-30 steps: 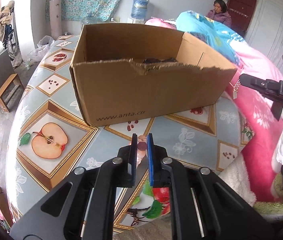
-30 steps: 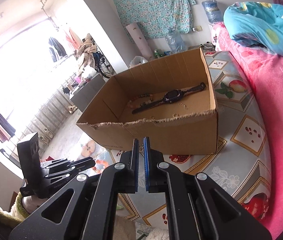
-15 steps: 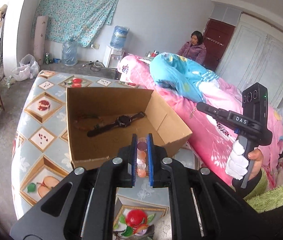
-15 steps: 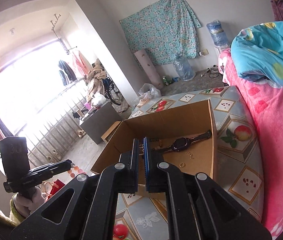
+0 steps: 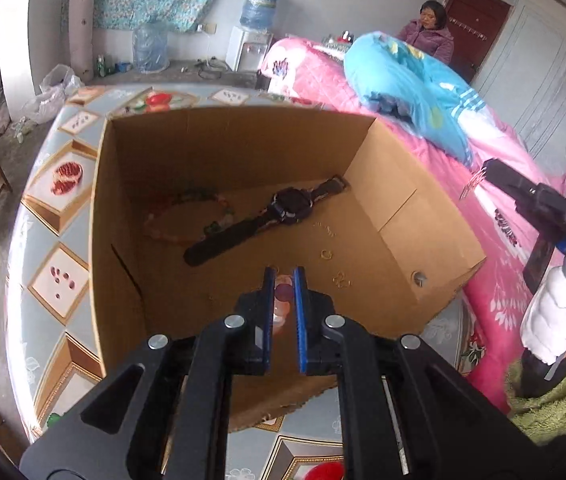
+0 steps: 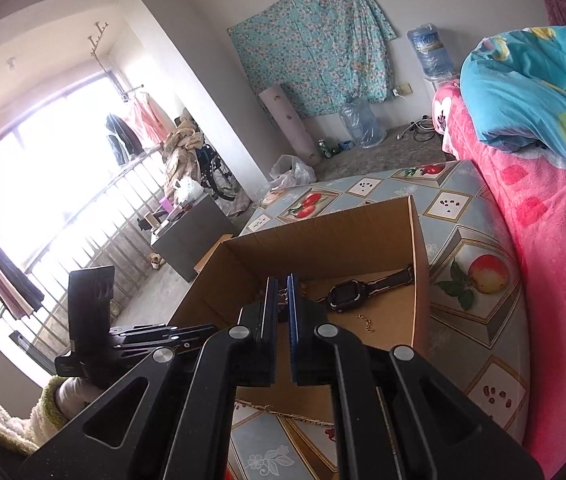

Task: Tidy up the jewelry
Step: 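Lower the bead bracelet into the box and open the left gripper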

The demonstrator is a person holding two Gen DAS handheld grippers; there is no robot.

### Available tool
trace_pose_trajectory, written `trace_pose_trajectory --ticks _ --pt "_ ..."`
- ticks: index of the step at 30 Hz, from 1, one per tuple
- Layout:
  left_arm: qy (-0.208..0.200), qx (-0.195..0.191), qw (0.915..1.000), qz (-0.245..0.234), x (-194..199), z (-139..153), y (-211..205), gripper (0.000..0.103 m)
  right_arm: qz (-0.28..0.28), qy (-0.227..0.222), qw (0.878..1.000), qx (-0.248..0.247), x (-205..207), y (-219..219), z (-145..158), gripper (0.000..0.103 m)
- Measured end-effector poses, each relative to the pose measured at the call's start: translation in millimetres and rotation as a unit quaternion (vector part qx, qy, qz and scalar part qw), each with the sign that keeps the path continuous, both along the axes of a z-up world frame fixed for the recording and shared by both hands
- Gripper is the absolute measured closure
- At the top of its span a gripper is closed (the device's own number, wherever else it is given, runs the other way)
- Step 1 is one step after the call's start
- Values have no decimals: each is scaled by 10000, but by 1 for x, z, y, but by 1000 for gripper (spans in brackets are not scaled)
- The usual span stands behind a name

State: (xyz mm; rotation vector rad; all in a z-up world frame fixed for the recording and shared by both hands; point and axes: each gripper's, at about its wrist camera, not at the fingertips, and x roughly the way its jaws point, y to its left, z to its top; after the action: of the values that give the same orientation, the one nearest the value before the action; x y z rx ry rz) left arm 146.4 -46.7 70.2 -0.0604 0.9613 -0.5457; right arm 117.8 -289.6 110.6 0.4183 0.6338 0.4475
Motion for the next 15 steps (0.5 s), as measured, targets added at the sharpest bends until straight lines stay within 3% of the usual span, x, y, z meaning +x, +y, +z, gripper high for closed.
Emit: trace_pose_trajectory --ticks 3,6,11,15 --pt "253 9 9997 56 6 -16 1 90 6 109 9999 -109 7 2 -5 98" --pt "180 -95 9997 119 5 -14 6 86 35 191 9997 -153 15 1 -7 98" --pt "-261 -186 9990 325 -5 5 20 80 188 434 9984 -296 33 6 -10 98" --pt "-770 -146 9953 573 -17 23 34 68 244 781 9940 -721 49 15 -15 98"
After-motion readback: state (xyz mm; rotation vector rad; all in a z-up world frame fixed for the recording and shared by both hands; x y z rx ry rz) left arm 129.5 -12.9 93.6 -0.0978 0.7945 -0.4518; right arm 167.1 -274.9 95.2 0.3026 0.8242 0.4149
